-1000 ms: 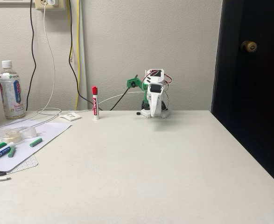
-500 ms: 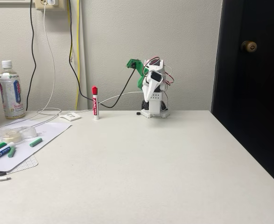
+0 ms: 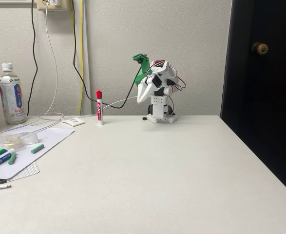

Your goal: Pick up the red marker.

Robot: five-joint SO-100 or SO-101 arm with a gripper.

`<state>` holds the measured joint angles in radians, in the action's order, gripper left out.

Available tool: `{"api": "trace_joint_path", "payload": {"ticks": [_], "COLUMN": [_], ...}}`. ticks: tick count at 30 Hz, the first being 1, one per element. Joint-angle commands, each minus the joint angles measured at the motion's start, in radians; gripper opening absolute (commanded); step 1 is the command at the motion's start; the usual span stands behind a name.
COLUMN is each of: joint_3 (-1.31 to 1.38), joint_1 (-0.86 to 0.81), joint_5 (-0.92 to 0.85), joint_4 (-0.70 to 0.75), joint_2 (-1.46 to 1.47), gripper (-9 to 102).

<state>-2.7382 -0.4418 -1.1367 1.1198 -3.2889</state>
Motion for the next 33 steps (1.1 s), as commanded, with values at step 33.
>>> {"api": "trace_joint_path", "payload": {"ticks": [33], "joint_3": [-0.334], "joint_1": [-0.546], "joint_5": [-0.523], "joint_4": [-0.574], "joint_2": [-0.028], "gripper": [0]}}
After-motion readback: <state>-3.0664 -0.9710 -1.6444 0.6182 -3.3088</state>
